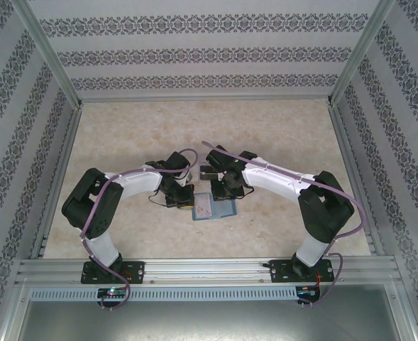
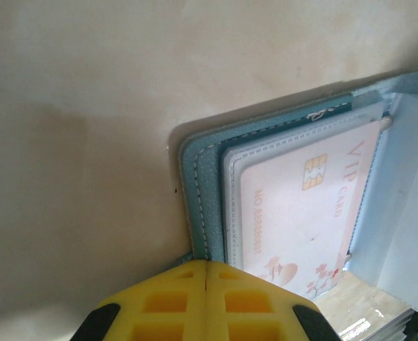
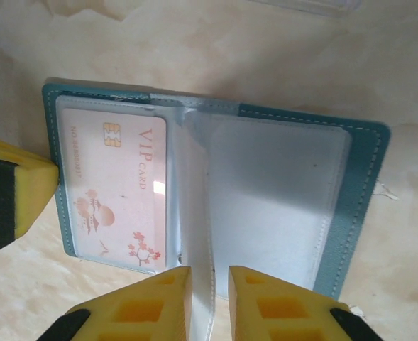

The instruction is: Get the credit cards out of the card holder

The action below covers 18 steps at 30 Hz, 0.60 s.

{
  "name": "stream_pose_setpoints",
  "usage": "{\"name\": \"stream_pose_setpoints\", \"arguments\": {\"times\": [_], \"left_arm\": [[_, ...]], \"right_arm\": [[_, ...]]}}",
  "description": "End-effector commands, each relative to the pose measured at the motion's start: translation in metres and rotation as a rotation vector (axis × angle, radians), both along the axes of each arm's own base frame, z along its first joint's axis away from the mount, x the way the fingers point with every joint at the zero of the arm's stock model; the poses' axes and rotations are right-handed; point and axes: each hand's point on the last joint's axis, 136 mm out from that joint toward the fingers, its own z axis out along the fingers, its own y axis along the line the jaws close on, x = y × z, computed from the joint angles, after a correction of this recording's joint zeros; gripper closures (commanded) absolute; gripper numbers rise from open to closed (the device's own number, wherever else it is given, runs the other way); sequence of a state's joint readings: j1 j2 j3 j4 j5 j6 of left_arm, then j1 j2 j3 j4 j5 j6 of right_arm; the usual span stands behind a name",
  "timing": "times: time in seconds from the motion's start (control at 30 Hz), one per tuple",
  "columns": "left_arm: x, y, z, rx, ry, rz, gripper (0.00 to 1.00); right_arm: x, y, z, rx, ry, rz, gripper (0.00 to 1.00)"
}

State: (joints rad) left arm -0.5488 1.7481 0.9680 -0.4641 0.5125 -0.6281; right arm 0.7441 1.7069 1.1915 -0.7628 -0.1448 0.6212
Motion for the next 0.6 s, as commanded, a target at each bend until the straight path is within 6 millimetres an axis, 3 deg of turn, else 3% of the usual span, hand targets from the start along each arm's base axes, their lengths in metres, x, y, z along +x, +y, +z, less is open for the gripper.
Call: {"name": "stream_pose_setpoints", "arguments": {"times": [0.0, 0.33, 0.57], "left_arm": [[-0.0055, 0.0025, -0.0074, 0.037, 0.023, -0.021, 1.0], [-0.0046, 0.0013, -0.0068, 0.035, 0.025, -0.021, 1.0], [-0.0048, 0.0021, -0.0078, 0.04, 0.026, -0.022, 1.0]], "right_arm": [[-0.0037, -0.0155, -0.0006, -0.042, 0.0, -0.001, 0.79], [-0.0043, -0.0126, -0.0073, 0.007, 0.019, -0.008, 0.83], [-0.0039, -0.0193, -0.01, -0.013, 0.008, -0.015, 0.93]]}}
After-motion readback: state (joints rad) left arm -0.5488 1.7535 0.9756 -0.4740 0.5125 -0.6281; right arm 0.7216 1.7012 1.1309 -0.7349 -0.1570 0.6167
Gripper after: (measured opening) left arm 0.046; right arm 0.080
